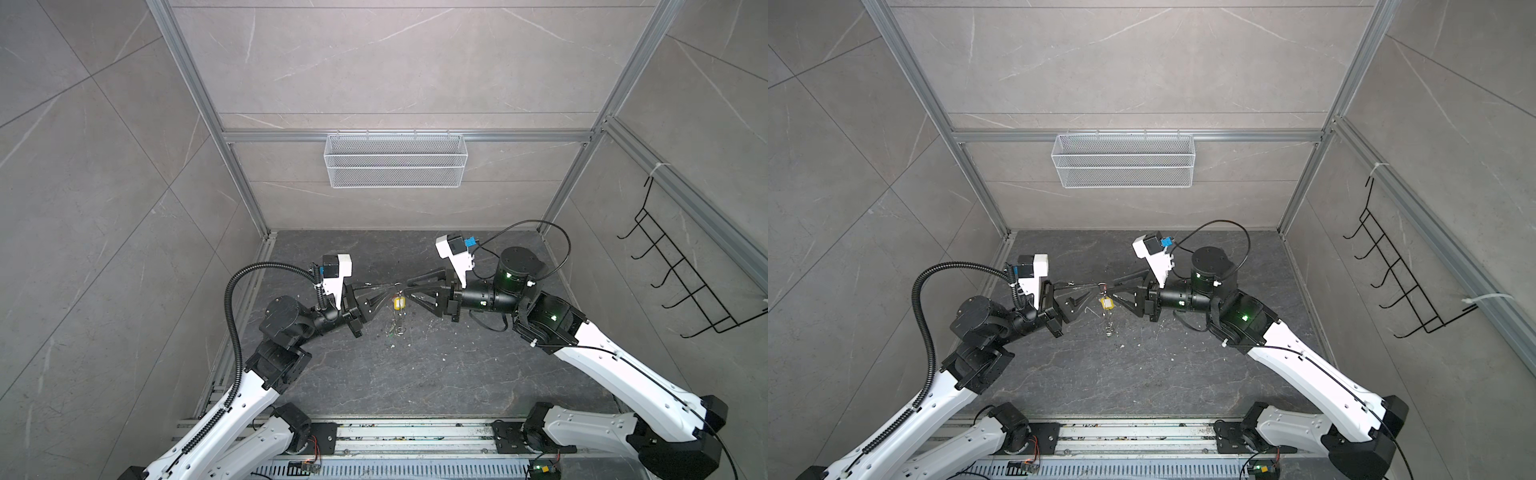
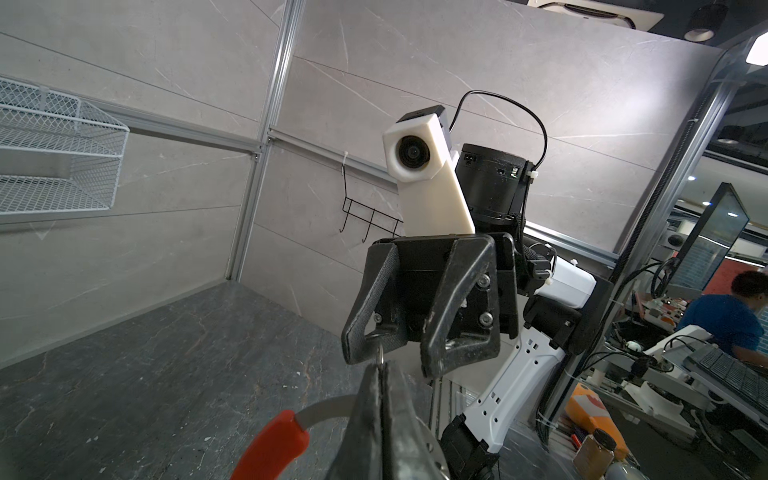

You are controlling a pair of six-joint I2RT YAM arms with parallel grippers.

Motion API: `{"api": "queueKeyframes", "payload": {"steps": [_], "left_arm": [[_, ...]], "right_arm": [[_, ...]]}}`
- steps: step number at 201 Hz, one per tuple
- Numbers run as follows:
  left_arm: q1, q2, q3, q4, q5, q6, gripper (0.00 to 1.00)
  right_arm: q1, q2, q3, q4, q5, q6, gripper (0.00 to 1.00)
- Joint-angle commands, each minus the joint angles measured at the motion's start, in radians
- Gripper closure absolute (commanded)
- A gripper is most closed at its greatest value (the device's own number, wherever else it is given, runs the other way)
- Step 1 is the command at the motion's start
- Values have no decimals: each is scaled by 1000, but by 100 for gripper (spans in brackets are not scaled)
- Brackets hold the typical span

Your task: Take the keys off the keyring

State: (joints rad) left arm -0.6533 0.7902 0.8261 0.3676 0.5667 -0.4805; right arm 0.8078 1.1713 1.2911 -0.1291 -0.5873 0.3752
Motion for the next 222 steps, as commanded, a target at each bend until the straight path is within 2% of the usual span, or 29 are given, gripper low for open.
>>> {"api": "queueKeyframes", "payload": {"steps": [1, 44, 67, 107, 160, 186, 198, 222], "left_arm": [[-5, -16, 4, 77, -1, -16, 100], [-9, -14, 1, 79, -1, -16, 100], [-9, -13, -1, 77, -4, -17, 100], [-8, -12, 5, 65, -3, -16, 100], [-9, -11, 11, 38, -8, -10, 100], [-9, -17, 18, 8, -15, -5, 100], [-9, -23, 26, -23, -21, 3, 100], [-9, -54, 35, -90, -40, 24, 84]], "right_arm": [[5, 19, 27, 40, -36, 19, 65], [5, 30, 27, 59, -55, 31, 69], [5, 28, 25, 57, -59, 30, 75], [5, 21, 24, 39, -48, 19, 76], [5, 14, 25, 26, -43, 9, 90], [5, 12, 34, 2, -42, -1, 100], [4, 11, 43, -21, -38, -11, 100], [5, 8, 49, -58, -24, -28, 100]]}}
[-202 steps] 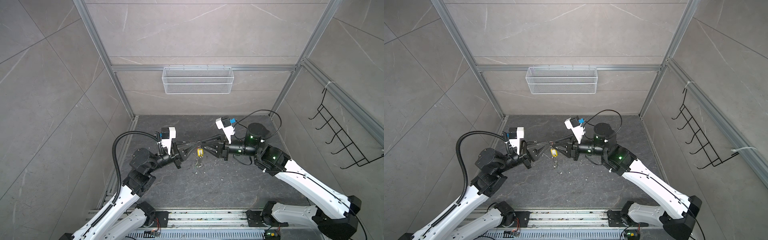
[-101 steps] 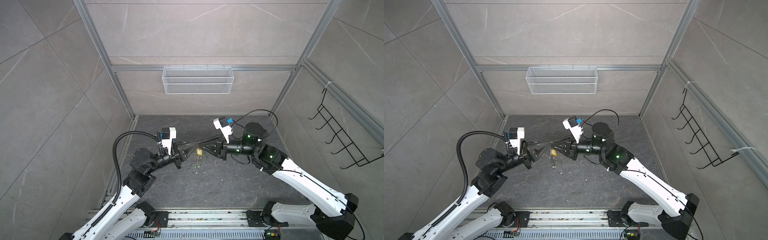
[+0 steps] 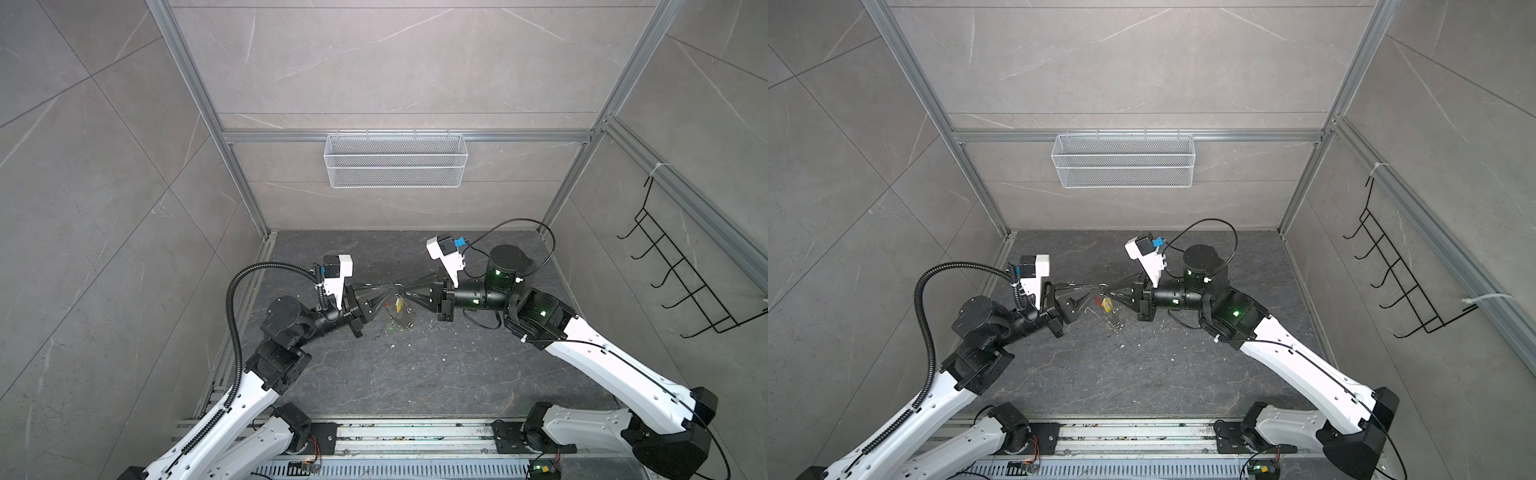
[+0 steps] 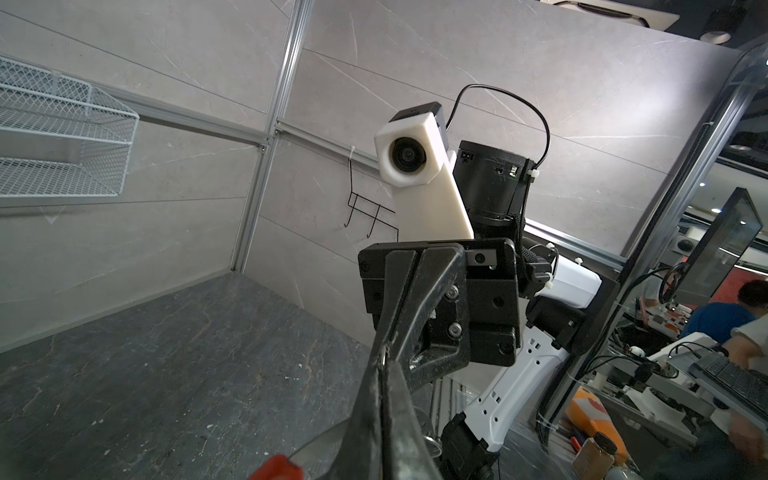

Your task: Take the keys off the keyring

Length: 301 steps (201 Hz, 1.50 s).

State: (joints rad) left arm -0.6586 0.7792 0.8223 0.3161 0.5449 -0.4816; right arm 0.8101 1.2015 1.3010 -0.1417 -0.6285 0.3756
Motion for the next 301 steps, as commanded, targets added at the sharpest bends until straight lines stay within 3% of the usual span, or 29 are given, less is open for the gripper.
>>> {"api": "queueKeyframes", "payload": {"steps": [1, 37, 89, 168, 218, 286, 301], "left_arm": [[-4, -45, 39, -41, -18, 26, 84], [-3, -77, 49, -126, -37, 48, 77], [-3, -14, 82, -150, 41, 39, 75], [-2, 8, 196, -349, 115, 132, 73], [0, 64, 271, -440, 216, 172, 73], [0, 159, 322, -498, 291, 183, 74], [-1, 167, 322, -493, 303, 182, 79]], "right_arm": [[3, -23, 39, -46, 18, -29, 100], [2, -36, 29, -48, 38, -32, 100], [3, -31, 62, -110, 36, -63, 100], [3, 68, 316, -535, 37, -278, 100], [3, 132, 448, -765, 24, -392, 100], [3, 182, 534, -909, 21, -463, 100], [3, 197, 556, -937, 22, -475, 100]]}}
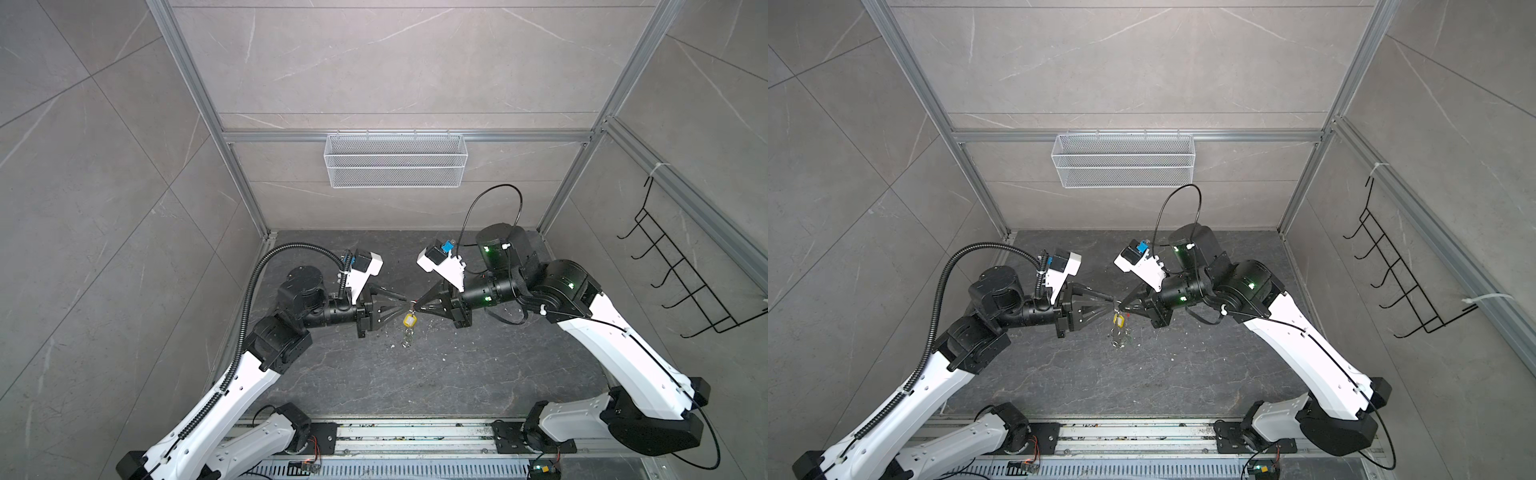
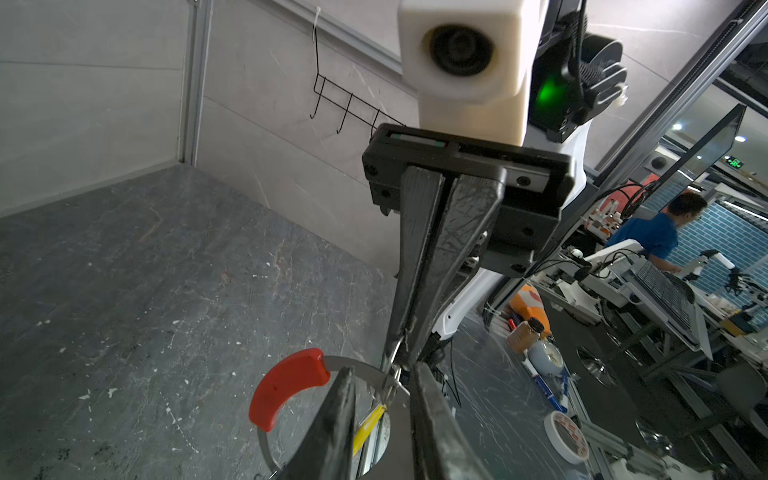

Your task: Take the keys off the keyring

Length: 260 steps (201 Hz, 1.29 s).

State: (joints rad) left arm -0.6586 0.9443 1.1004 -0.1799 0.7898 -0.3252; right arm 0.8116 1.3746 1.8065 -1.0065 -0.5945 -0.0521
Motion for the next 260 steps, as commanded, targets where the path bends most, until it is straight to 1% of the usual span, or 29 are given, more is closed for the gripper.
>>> {"api": "queueKeyframes", "payload": {"steps": [1, 18, 38, 68, 91, 111, 141, 153, 181, 193, 207, 213, 224, 242, 260], "left_arm": [[0, 2, 44, 4, 60, 26, 79], [0, 12, 46, 13, 86, 22, 84], [-1, 25, 52, 17, 116, 20, 85], [-1, 37, 54, 17, 126, 16, 100], [-2, 40, 51, 19, 128, 9, 100], [-2, 41, 47, 21, 139, 3, 93], [-1, 41, 42, 16, 139, 0, 92], [-2, 40, 41, 15, 141, -1, 90], [-2, 45, 39, 16, 139, -2, 90], [-2, 45, 40, 14, 140, -1, 84], [-2, 45, 40, 11, 140, 1, 83], [-2, 44, 39, 8, 140, 0, 84], [-2, 45, 39, 8, 140, -1, 90], [-1, 49, 39, 8, 145, -5, 93], [-3, 48, 34, 19, 147, -13, 100]], "right_arm": [[1, 24, 51, -73, -12, -48, 100], [1, 37, 62, -93, -13, -58, 100], [3, 51, 74, -113, -14, -66, 100], [2, 55, 79, -104, 0, -62, 100], [3, 55, 79, -84, -2, -50, 100], [3, 61, 86, -83, -3, -48, 100], [3, 63, 88, -77, 6, -48, 100], [3, 61, 88, -73, 5, -47, 100], [3, 63, 90, -69, 7, -44, 100], [3, 61, 90, -70, 6, -46, 100], [3, 59, 90, -73, 10, -46, 100], [3, 58, 88, -75, 11, -47, 100], [2, 55, 83, -69, 13, -46, 100], [3, 49, 74, -52, 14, -38, 100], [3, 40, 57, -20, 8, -21, 100]]}}
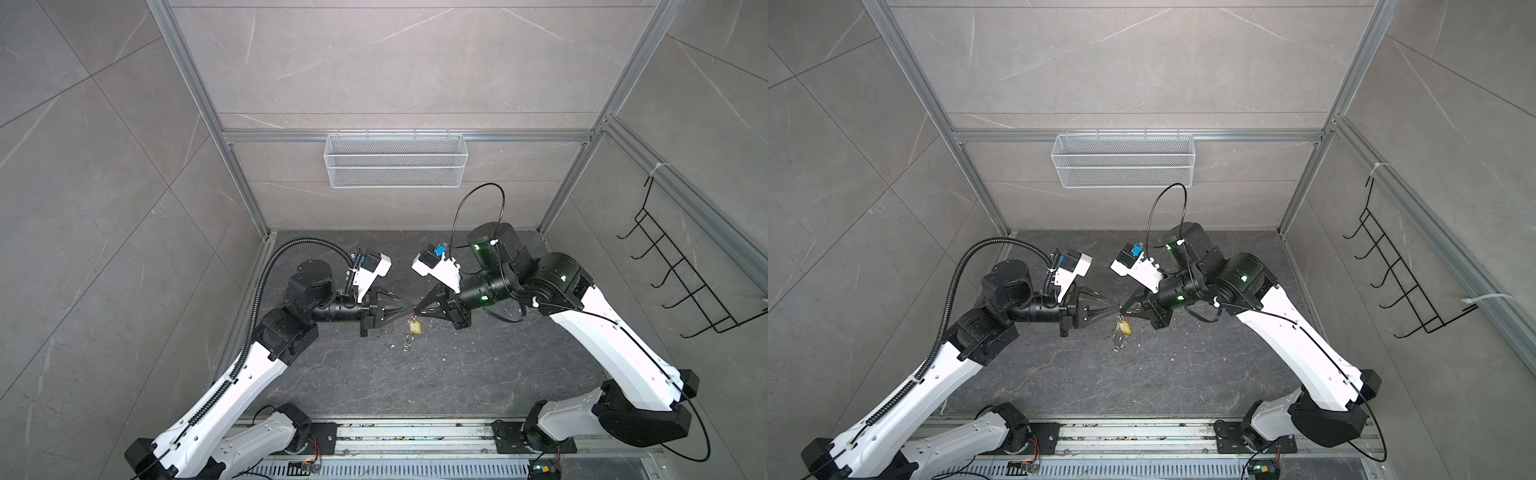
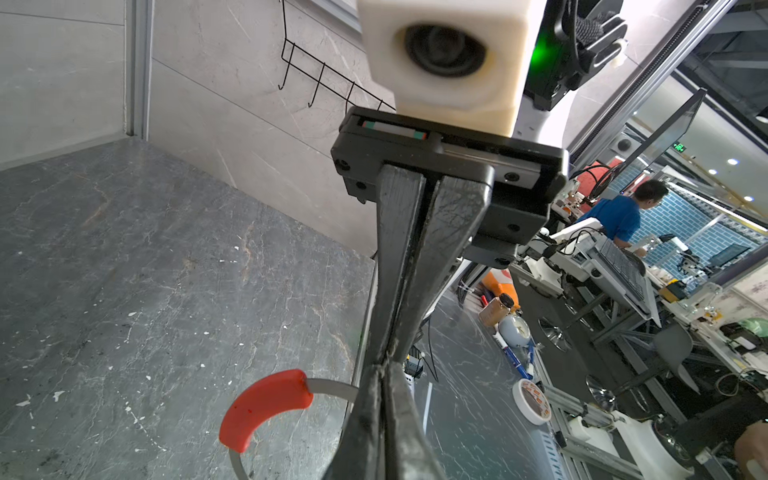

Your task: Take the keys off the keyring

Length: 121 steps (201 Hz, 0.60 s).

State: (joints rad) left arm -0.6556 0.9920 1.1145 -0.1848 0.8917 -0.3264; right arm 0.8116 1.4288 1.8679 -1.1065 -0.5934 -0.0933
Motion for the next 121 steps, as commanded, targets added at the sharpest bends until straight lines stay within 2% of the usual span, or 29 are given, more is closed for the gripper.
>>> {"api": "queueKeyframes", "payload": {"steps": [1, 28, 54, 74, 96, 121], "left_arm": [[-5, 0, 19, 25, 45, -12, 100], [-6, -23, -16, 100, 20, -52, 100], [-7, -56, -93, 261, -49, -128, 100], [-11, -90, -158, 391, -145, -157, 100], [-23, -133, -237, 543, -275, -169, 100], [-34, -156, -292, 667, -363, -169, 100]], "right_arm": [[3, -15, -6, 83, 7, 21, 100], [3, -43, -64, 168, 3, 66, 100], [3, -114, -190, 358, 23, 159, 71], [3, -185, -317, 570, 30, 266, 59], [3, -240, -437, 776, 41, 367, 55], [3, -261, -513, 942, 41, 453, 54]]}}
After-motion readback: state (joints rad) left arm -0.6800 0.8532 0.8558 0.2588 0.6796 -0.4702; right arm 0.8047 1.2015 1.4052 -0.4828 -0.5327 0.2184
